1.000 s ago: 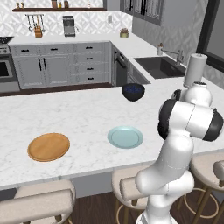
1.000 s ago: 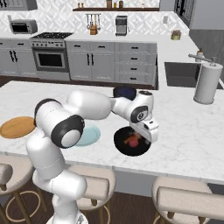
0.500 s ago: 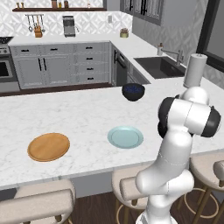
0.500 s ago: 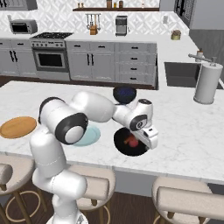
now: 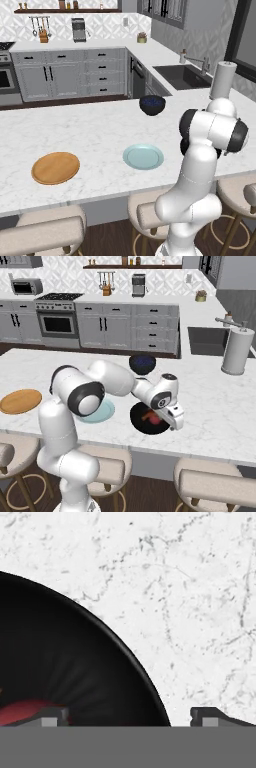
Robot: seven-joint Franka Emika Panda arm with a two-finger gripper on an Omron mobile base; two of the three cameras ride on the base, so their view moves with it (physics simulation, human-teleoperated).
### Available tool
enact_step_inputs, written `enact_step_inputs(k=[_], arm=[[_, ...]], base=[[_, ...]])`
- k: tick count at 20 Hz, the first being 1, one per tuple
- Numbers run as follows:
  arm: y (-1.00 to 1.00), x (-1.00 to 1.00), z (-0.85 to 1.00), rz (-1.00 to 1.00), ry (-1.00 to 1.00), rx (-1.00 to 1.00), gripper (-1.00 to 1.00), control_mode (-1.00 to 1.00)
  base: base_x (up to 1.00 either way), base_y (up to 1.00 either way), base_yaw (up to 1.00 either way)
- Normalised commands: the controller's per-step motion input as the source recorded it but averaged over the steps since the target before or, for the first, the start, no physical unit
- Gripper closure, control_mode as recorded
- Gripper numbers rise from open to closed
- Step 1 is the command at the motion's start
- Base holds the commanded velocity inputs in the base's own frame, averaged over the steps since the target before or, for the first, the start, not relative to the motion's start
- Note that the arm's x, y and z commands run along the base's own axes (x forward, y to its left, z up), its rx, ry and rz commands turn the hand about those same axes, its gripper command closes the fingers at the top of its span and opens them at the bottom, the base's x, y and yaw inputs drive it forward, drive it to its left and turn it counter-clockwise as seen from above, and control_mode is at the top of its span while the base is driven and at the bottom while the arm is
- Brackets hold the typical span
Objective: Pick the chicken drumstick and tomato from their plates and place them in the bowl. Then put the bowl in the fridge.
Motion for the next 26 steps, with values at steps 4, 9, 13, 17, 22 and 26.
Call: enact_step_inputs(k=[4,9,13,17,22,26], arm=[[0.00,0.17,-0.51,0.00,0.00,0.00,-1.00,-1.00],[0.03,0.08,-0.53,0.00,0.00,0.00,-1.00,-1.00],[0.12,0.01,-0.35,0.00,0.00,0.00,1.00,-1.00],[0.15,0.00,-0.22,0.00,-0.01,0.00,1.00,-1.00],[0.20,-0.07,-0.10,0.00,-0.04,0.00,1.00,-1.00],[0.18,-0.68,0.44,0.00,-0.15,0.00,1.00,-1.00]], base=[[0.00,0.00,0.00],[0.00,0.00,0.00],[0.00,0.00,0.00],[0.00,0.00,0.00],[0.00,0.00,0.00],[0.00,0.00,0.00]])
